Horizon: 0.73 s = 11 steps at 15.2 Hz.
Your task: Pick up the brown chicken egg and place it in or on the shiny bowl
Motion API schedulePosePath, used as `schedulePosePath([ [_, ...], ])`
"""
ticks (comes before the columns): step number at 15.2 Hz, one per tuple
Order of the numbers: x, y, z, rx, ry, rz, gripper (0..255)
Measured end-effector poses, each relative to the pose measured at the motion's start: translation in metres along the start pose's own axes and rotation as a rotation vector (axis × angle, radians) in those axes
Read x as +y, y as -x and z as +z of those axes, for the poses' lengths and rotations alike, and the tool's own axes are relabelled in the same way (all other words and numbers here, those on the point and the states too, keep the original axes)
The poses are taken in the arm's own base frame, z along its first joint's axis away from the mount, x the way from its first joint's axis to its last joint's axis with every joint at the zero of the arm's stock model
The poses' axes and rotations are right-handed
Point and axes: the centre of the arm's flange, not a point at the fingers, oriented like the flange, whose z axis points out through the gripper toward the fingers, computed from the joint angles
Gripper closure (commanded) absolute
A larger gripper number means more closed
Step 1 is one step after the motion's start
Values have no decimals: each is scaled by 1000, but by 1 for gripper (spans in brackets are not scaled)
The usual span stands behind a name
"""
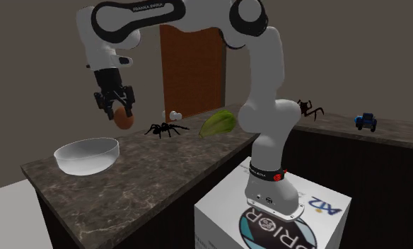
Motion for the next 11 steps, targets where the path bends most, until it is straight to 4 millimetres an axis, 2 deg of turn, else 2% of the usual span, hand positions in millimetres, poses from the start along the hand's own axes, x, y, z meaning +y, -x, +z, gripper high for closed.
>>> schedulePosePath([
  [8, -84, 61, -18, -2, -5, 3, 255],
  [9, -96, 65, -20, -2, -5, 2, 255],
  [11, -105, 69, -14, 1, -2, 5, 255],
])
